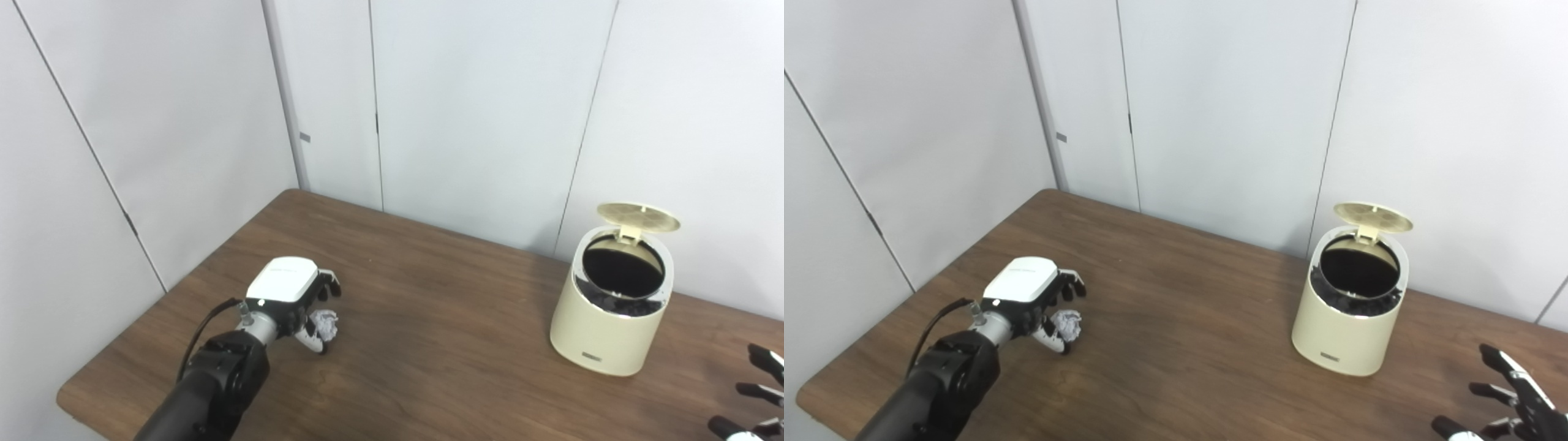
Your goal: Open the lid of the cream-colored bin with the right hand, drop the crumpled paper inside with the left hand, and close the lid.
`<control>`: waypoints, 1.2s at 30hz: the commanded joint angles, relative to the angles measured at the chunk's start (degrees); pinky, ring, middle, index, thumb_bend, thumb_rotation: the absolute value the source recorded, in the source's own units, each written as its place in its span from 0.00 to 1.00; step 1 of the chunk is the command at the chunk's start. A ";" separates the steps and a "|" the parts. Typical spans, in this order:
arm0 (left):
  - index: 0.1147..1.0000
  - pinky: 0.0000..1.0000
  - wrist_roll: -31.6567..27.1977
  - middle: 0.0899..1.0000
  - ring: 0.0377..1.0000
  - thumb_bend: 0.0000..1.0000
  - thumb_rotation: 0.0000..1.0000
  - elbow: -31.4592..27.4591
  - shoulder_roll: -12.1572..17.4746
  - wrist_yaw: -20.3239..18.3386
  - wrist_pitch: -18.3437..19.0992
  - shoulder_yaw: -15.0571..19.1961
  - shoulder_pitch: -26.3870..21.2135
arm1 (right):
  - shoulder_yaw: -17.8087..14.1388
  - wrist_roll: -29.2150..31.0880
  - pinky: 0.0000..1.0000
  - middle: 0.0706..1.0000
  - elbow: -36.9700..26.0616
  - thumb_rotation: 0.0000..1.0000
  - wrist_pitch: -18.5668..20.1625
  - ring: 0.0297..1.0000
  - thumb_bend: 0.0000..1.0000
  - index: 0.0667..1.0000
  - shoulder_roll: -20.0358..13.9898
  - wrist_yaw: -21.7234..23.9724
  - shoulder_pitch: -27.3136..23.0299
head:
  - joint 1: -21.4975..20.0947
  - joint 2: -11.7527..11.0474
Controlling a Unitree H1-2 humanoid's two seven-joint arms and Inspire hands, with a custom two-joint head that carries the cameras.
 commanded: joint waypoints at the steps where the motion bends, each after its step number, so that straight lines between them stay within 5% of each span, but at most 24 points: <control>1: 0.63 0.48 0.93 0.59 0.53 0.80 0.00 0.69 1.65 1.73 -0.38 -0.26 -1.18 | -0.47 0.31 0.36 0.90 -1.99 0.50 -0.99 0.75 0.84 0.88 -1.00 -0.26 -1.30 | 0.03 0.08; 5: 0.57 0.47 0.43 0.55 0.50 0.77 0.00 2.56 2.31 3.40 -1.26 -0.70 -1.15 | -0.49 0.45 0.39 0.89 -1.91 0.49 -1.44 0.75 0.82 0.88 -1.15 -0.20 -1.39 | 0.03 0.08; 7: 0.49 0.43 -0.14 0.44 0.45 0.59 0.00 3.29 2.61 4.11 -1.82 -0.78 -1.13 | -0.53 0.53 0.39 0.89 -2.15 0.49 -1.05 0.74 0.82 0.88 -1.20 -0.05 -1.40 | 0.02 0.37; 10: 0.47 0.32 -1.08 0.40 0.36 0.51 0.00 5.36 2.98 5.83 -3.18 -0.94 -1.02 | -0.67 0.83 0.37 0.89 -2.20 0.49 -1.14 0.74 0.82 0.87 -1.16 -0.04 -1.37 | 0.03 0.46; 22: 0.46 0.36 -2.48 0.42 0.36 0.50 0.00 7.75 4.54 6.20 -3.39 -3.14 -1.33 | -1.04 0.95 0.38 0.90 -2.86 0.53 -0.13 0.75 0.83 0.88 -1.29 0.00 -1.37 | -0.02 0.93; 36: 0.47 0.29 -2.14 0.38 0.34 0.50 0.00 8.64 4.17 8.80 -3.81 -4.92 -1.01 | -1.33 1.33 0.39 0.88 -3.28 0.53 0.20 0.73 0.84 0.86 -0.71 -0.38 -0.95 | -0.22 1.12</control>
